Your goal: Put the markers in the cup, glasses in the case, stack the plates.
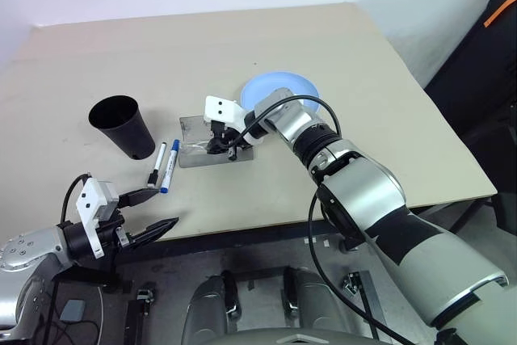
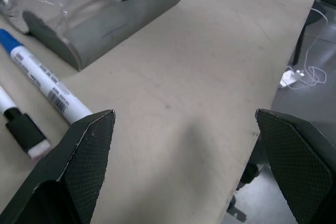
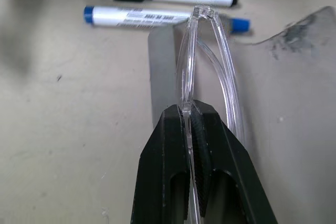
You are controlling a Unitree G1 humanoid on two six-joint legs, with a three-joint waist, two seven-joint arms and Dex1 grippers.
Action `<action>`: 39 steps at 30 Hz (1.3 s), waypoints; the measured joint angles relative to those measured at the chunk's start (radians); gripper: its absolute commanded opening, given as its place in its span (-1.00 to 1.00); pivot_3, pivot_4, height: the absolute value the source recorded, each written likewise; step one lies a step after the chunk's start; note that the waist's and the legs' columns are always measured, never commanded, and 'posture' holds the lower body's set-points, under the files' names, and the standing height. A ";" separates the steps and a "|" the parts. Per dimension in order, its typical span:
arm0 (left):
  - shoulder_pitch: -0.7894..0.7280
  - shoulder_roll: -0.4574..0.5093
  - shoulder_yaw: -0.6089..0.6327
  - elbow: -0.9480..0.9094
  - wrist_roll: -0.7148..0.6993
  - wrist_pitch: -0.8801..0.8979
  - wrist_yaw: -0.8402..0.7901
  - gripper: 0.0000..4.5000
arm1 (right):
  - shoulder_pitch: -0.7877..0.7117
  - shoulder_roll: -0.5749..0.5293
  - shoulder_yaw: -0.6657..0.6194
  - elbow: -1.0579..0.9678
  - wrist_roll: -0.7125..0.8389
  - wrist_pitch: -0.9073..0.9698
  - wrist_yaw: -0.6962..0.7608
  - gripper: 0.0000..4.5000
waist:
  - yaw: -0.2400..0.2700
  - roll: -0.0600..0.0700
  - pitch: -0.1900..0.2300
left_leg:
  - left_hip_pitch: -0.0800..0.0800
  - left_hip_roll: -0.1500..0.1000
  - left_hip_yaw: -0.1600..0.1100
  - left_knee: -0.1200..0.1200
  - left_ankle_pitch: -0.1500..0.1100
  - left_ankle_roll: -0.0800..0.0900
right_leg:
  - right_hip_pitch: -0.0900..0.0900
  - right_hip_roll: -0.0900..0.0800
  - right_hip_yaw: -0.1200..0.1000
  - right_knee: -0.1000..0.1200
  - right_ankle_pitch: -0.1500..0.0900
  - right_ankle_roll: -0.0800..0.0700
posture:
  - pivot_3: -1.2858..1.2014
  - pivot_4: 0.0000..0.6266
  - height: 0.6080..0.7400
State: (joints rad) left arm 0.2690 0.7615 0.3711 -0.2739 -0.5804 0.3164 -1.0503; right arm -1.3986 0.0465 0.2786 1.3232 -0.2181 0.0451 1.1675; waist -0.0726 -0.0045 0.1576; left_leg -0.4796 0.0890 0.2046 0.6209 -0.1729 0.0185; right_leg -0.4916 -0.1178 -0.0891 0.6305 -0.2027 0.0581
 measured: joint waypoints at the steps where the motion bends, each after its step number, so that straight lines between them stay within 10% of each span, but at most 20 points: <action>1: 0.003 0.000 0.001 0.000 0.000 -0.002 -0.002 1.00 | 0.000 0.000 0.000 0.000 -0.004 0.002 0.002 -0.98 | 0.000 0.000 0.000 | 0.000 0.000 0.000 0.000 0.000 0.000 | 0.000 0.000 0.000 0.000 0.000 0.000 | 0.03 -0.52 0.57; 13: 0.024 -0.015 0.001 0.020 0.003 -0.042 -0.021 1.00 | -0.002 0.007 -0.014 -0.003 -0.012 0.047 0.012 -0.98 | 0.000 0.000 0.000 | 0.000 0.000 -0.001 0.000 0.000 0.000 | 0.000 0.000 0.000 0.000 0.000 0.000 | 0.03 -0.52 0.57; 17: 0.023 -0.016 0.001 0.035 0.006 -0.062 -0.028 1.00 | -0.002 0.010 -0.012 0.000 -0.017 0.059 0.012 -0.51 | 0.000 0.000 0.000 | 0.000 0.001 0.000 0.000 0.000 0.000 | -0.001 0.000 0.000 0.000 0.000 0.000 | 0.03 -0.52 0.57; 35: -0.002 -0.015 -0.005 0.036 0.006 -0.058 -0.031 1.00 | -0.004 0.010 -0.035 0.006 -0.014 0.079 0.033 -0.51 | 0.000 0.000 0.000 | -0.001 0.001 0.000 0.000 0.000 0.000 | -0.001 0.000 0.000 0.000 0.000 0.000 | 0.03 -0.52 0.57; 39: -0.004 -0.015 -0.005 0.036 0.006 -0.057 -0.032 1.00 | -0.004 0.009 -0.035 0.006 -0.012 0.080 0.059 -0.11 | 0.000 0.000 0.000 | -0.001 0.001 0.000 0.000 0.000 0.000 | -0.001 0.000 0.000 0.000 0.000 0.000 | 0.03 -0.52 0.57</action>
State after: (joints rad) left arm 0.2653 0.7465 0.3662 -0.2379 -0.5740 0.2593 -1.0821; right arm -1.4027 0.0555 0.2433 1.3295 -0.2296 0.1247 1.2267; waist -0.0729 -0.0046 0.1575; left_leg -0.4801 0.0897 0.2043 0.6205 -0.1730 0.0186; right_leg -0.4925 -0.1174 -0.0893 0.6302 -0.2027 0.0578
